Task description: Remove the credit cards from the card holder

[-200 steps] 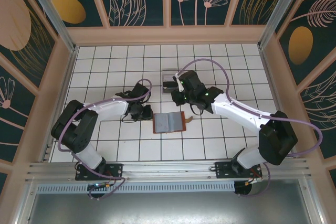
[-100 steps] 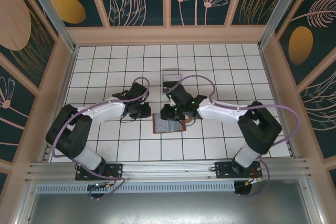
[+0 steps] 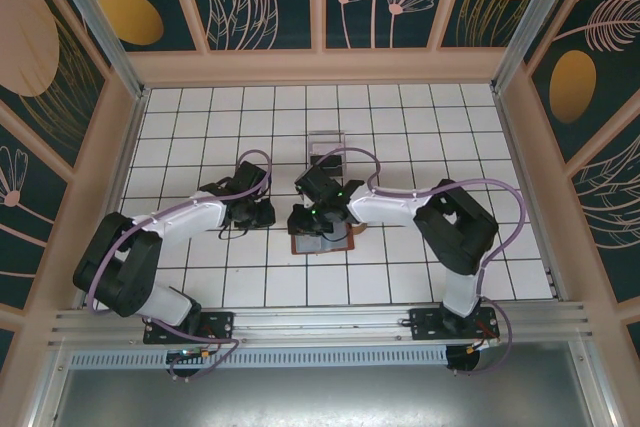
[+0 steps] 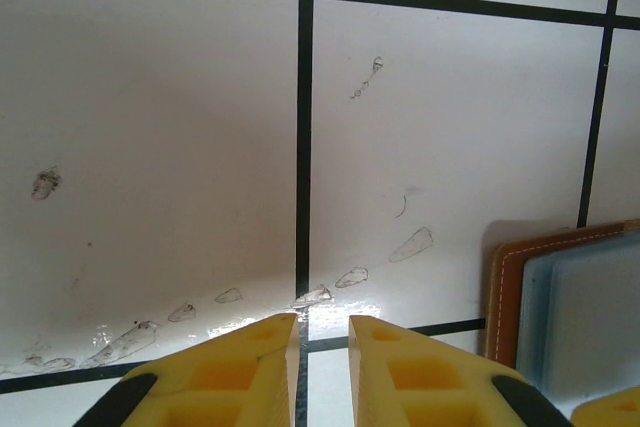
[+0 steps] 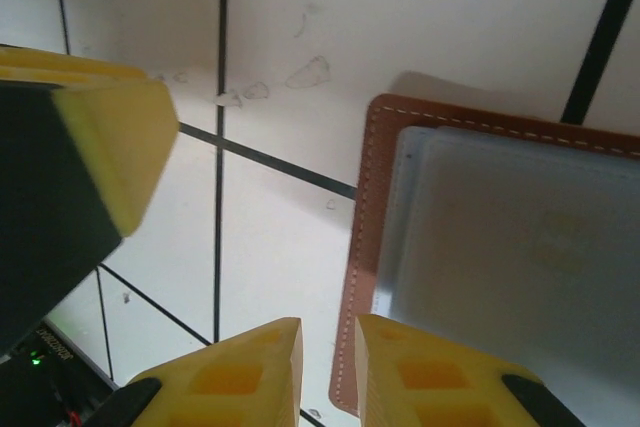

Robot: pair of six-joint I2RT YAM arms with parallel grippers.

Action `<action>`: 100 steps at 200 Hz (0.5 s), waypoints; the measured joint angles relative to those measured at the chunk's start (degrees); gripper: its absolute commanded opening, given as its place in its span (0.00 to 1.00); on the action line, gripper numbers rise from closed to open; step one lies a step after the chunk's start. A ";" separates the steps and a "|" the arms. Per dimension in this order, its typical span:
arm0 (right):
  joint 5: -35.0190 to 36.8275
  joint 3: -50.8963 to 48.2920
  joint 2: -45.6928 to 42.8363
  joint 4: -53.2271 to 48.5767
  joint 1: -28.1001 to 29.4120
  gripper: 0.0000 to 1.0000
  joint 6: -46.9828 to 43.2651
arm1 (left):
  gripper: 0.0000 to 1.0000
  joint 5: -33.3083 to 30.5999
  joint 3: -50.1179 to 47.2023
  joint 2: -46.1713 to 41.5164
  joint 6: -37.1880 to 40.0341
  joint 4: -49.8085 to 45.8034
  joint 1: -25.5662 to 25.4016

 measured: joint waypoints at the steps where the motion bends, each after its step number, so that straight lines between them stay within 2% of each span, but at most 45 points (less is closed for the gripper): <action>1: 0.00 0.00 0.04 -0.07 0.00 0.22 0.00 | 0.22 0.00 0.00 0.00 0.00 0.00 0.00; 100: 3.06 2.80 2.23 -5.46 0.15 0.25 -0.04 | 0.22 0.44 0.00 0.00 0.42 0.00 0.00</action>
